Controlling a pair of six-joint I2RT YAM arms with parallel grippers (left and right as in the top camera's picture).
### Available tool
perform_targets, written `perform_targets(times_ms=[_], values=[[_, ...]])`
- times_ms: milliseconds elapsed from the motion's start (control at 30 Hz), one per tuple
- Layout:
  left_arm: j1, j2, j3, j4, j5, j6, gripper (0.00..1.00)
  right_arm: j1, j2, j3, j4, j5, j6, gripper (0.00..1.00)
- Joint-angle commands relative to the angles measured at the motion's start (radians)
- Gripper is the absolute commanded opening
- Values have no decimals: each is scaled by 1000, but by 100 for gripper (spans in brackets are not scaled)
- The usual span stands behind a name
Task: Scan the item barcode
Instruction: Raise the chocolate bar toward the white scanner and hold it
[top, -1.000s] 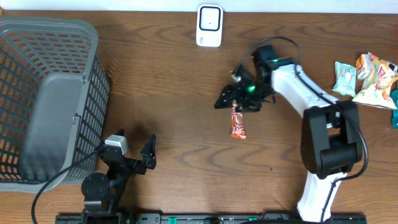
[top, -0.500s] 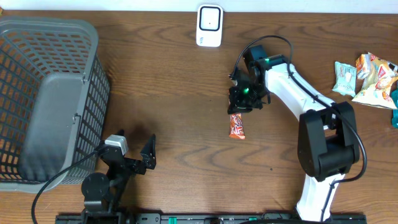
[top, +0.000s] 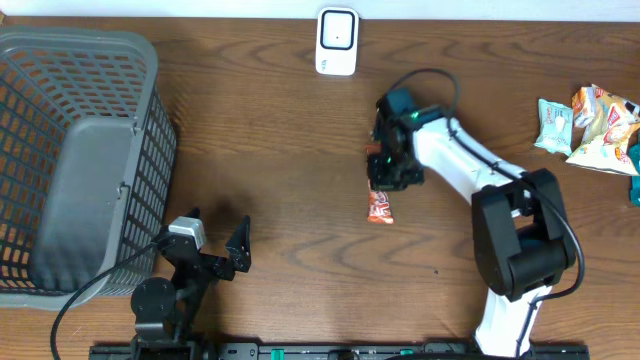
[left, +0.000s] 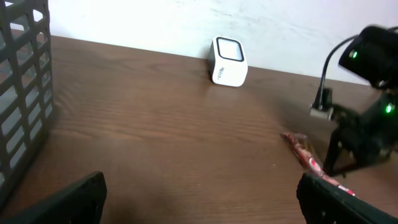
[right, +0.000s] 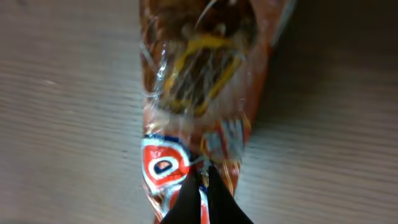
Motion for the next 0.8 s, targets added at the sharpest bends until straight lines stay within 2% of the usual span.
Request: perform_targets(times_ms=[0,200,467,600,767], values=[[2,0,-16,-25,-2,17,98,32,-20,-44,22,52,23,1],[2,0,-16,-25,-2,17,98,25,-23,7,-10,134,82,1],[2,0,-16,-25,-2,17,98,12,-24,225,-238,129,85,1],[2,0,-16,-25,-3,17,98,39,-23,205,-272,107,86,1],[2,0,-16,-25,-3,17,98,74,-23,96,-203,107,93,1]])
